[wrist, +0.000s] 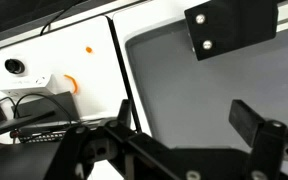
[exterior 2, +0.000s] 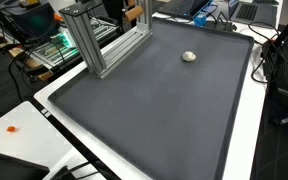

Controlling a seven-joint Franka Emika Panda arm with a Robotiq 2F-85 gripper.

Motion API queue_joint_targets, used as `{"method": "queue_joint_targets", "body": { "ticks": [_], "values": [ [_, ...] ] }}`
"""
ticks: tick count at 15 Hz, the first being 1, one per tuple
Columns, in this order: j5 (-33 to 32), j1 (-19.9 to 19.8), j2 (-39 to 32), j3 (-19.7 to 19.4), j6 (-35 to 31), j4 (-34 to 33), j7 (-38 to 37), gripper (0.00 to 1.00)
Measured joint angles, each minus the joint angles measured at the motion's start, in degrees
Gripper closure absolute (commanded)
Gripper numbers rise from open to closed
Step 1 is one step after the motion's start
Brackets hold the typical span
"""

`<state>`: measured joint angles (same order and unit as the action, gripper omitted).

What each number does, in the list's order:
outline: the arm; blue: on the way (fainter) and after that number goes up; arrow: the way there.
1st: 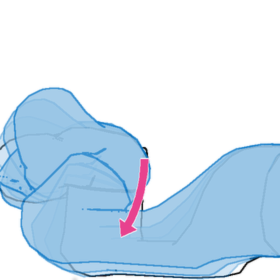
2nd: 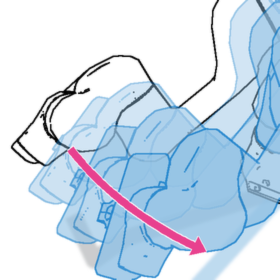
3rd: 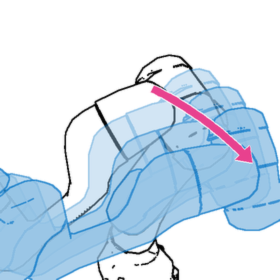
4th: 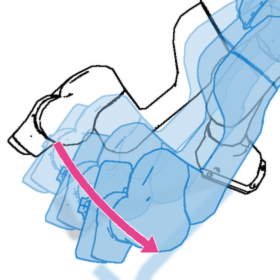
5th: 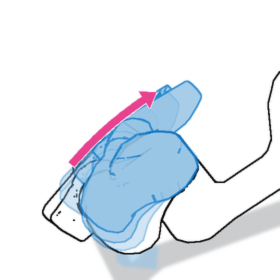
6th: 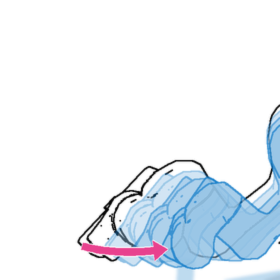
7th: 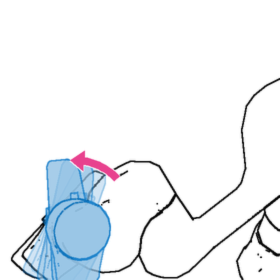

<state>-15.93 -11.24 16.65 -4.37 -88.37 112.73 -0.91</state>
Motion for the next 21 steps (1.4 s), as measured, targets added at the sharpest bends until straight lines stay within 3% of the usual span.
{"method": "queue_joint_targets", "body": {
  "ticks": [6, 10, 15, 21],
  "values": [
    [1.2, 1.3, 0.1, 0.1, 0.0, 0.0, -0.4, 0.0],
    [8.3, 5.0, 2.4, 1.9, 0.0, 1.5, -4.0, 0.0],
    [16.6, 9.4, 9.8, 6.3, -3.4, 8.6, -9.0, 0.0],
    [17.3, 11.7, 17.3, 13.3, -6.2, 17.6, -17.6, 0.0]
  ]
}}
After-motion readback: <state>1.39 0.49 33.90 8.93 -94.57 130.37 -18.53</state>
